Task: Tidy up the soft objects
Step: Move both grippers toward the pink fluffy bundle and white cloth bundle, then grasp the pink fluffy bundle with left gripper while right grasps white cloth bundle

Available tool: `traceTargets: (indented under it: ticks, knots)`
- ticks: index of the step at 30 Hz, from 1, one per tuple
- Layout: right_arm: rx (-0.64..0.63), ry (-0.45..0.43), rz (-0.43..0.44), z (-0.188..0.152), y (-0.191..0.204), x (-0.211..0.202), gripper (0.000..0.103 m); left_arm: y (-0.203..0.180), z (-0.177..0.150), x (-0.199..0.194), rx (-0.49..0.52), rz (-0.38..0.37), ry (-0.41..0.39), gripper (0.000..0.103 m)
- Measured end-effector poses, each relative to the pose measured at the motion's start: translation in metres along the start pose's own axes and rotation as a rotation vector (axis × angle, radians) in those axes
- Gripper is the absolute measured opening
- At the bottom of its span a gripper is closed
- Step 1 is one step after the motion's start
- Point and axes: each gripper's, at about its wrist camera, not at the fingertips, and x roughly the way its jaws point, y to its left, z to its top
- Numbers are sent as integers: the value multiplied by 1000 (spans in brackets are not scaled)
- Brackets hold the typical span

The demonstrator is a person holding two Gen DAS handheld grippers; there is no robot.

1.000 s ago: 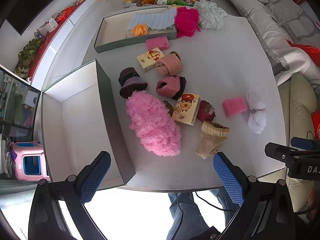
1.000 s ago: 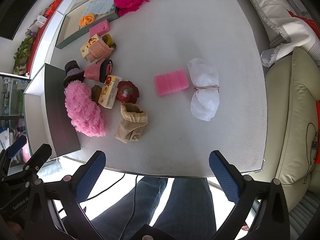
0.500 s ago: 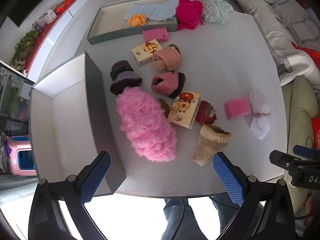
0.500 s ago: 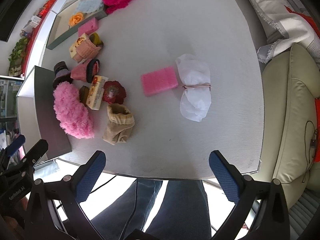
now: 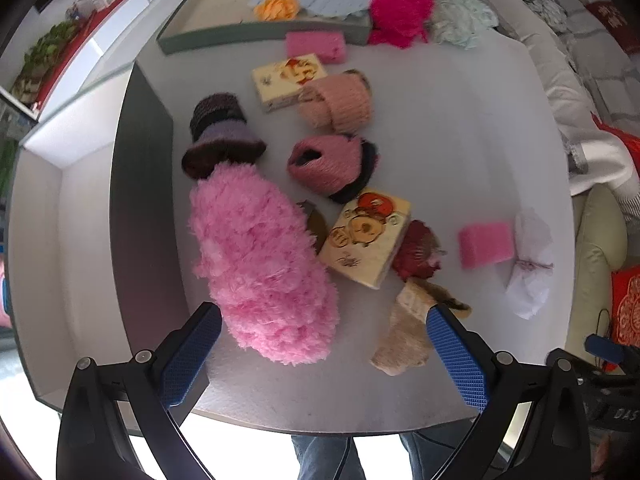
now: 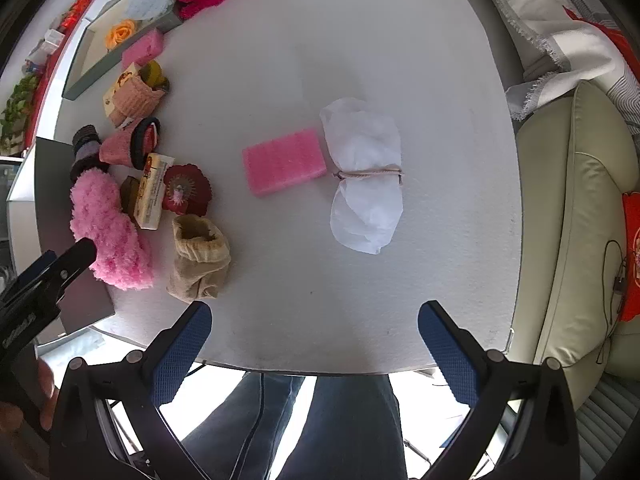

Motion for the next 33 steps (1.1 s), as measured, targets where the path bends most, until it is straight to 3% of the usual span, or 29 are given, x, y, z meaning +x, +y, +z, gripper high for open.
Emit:
traceTargets:
  ticks: [7, 16, 23, 30, 33]
  knots:
    - [11, -10, 21, 5, -6, 8, 103, 22, -3, 14, -66, -24, -36, 103]
    - [1, 20, -12, 7, -4, 14, 103, 49, -2, 25, -85, 18, -47, 103]
    - [4, 36, -15, 7, -2, 18, 103, 63, -6, 28, -55, 112, -35, 103]
    - [37, 31, -19, 9, -18, 23, 103, 59, 2, 24, -107, 43, -31, 103]
    - [53, 12, -19, 17, -25, 29, 103, 48, 8, 30, -106, 66, -23, 103]
